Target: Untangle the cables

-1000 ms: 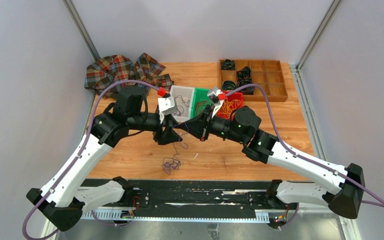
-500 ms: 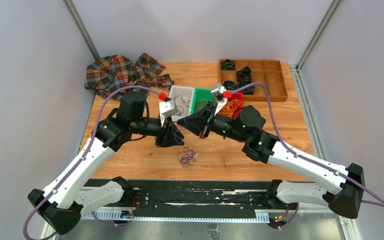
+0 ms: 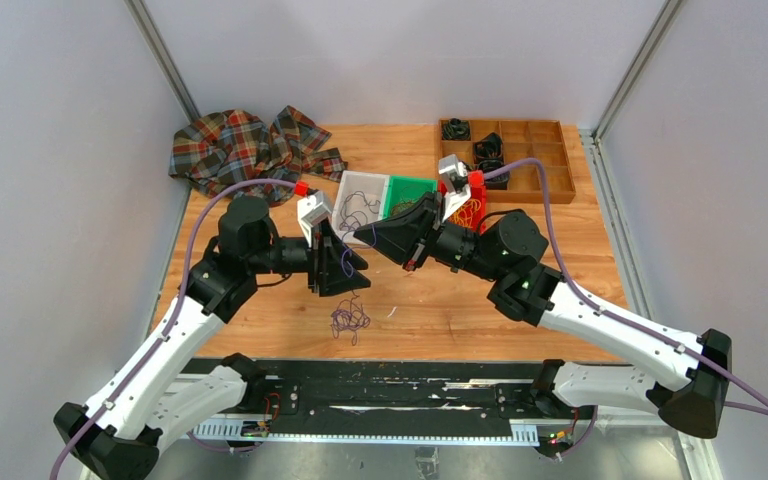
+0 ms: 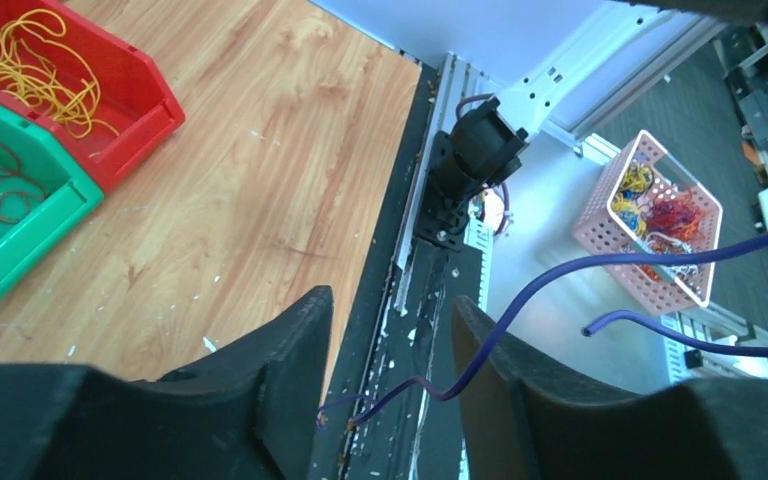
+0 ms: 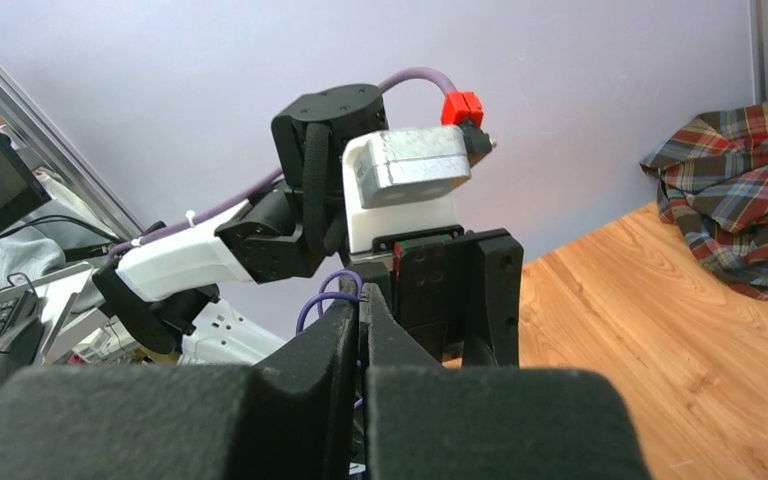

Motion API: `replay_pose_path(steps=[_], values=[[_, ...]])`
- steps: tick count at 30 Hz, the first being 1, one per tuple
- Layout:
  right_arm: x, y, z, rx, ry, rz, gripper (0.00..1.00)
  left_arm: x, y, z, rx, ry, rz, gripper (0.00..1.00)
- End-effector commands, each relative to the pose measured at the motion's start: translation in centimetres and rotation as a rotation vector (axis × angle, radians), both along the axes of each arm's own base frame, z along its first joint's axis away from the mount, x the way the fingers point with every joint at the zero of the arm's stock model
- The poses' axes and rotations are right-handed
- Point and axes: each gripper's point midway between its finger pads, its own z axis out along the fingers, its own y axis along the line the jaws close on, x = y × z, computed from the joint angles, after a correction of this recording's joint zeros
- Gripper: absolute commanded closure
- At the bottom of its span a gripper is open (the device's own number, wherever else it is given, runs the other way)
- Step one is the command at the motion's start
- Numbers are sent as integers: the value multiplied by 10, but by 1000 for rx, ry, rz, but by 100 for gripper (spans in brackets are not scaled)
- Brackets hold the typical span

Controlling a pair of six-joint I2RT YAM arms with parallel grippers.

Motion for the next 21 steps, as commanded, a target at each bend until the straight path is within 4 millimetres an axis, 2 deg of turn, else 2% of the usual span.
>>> replay_pose_path(steps=[1, 8, 10, 12, 13, 17, 21], values=[[-11, -8, 38, 94, -47, 17, 99, -1, -2, 6, -44, 12, 0, 55], [-9, -14, 44, 86, -67, -19, 99, -7, 3, -14, -4, 17, -4, 72], [-8, -13, 43, 83, -65, -21, 99, -5, 4, -11, -8, -8, 8, 82], [-7, -11, 38, 70, -57, -19, 99, -2, 4, -3, -15, -36, 19, 96], [-6, -10, 34, 62, -52, -20, 99, 0, 4, 2, -19, -49, 28, 99], [-1, -5, 13, 16, -32, -31, 99, -1, 4, 26, -46, -95, 19, 99], [2, -5, 3, -5, -28, -47, 99, -5, 4, 27, -50, -87, -3, 99]])
